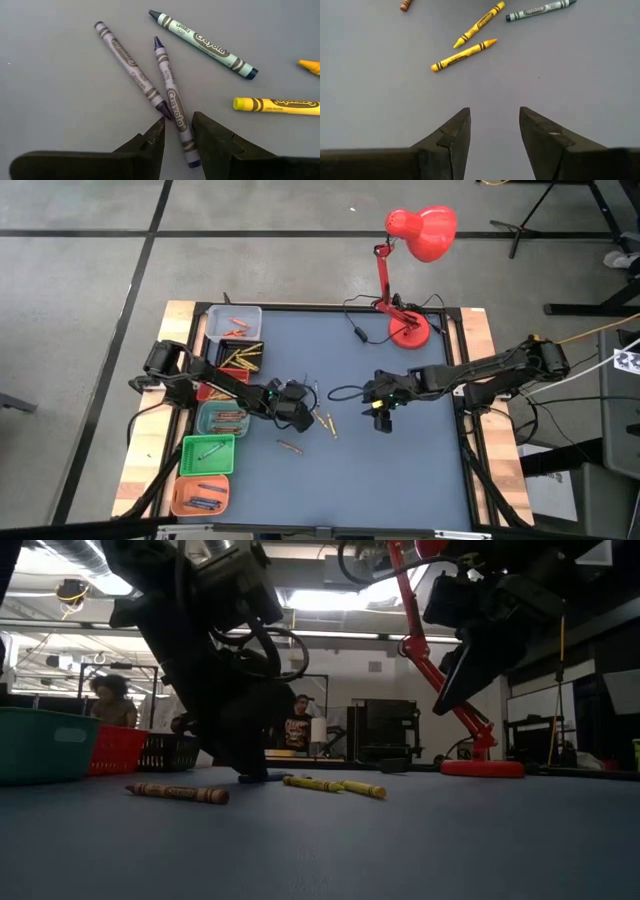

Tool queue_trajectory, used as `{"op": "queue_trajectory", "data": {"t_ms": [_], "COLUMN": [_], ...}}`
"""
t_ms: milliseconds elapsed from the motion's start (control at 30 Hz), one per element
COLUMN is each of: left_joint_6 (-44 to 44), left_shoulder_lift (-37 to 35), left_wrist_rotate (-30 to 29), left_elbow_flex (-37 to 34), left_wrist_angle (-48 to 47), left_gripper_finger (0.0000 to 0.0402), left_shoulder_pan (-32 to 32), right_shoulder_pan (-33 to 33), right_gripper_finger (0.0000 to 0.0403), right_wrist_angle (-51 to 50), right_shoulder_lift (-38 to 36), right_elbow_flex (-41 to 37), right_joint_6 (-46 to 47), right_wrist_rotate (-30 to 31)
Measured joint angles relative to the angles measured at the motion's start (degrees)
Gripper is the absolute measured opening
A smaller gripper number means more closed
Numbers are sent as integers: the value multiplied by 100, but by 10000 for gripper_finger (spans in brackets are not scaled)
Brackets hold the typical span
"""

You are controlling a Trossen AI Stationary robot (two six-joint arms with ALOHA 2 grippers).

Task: Sort crayons
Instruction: Put the violet crayon into the light orange bin

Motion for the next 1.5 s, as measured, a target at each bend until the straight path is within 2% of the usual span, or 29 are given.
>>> {"op": "queue_trajectory", "data": {"t_ms": [267, 633, 867, 1100, 1400, 1500], "left_joint_6": [-11, -9, 56, 68, -51, -400], "left_shoulder_lift": [48, 55, -185, -875, -1880, -2188], "left_wrist_rotate": [85, 145, 328, 1122, 3295, 3773], "left_elbow_flex": [11, 6, -17, -31, -17, -17], "left_wrist_angle": [-55, -62, -123, -363, -439, -524], "left_gripper_finger": [90, 12, 6, 5, 5, 6], "left_shoulder_pan": [-11, -16, -11, -29, -417, -742], "right_shoulder_pan": [0, 0, 0, 0, -1, -2], "right_gripper_finger": [168, 168, 168, 168, 168, 168], "right_wrist_angle": [8, 5, 3, -7, -7, -9], "right_shoulder_lift": [0, 2, 2, 2, 4, 7], "right_elbow_flex": [0, 0, 0, 0, 0, 0], "right_joint_6": [-2, -4, -3, -4, -4, -4], "right_wrist_rotate": [0, 0, 0, 0, 0, 0]}}
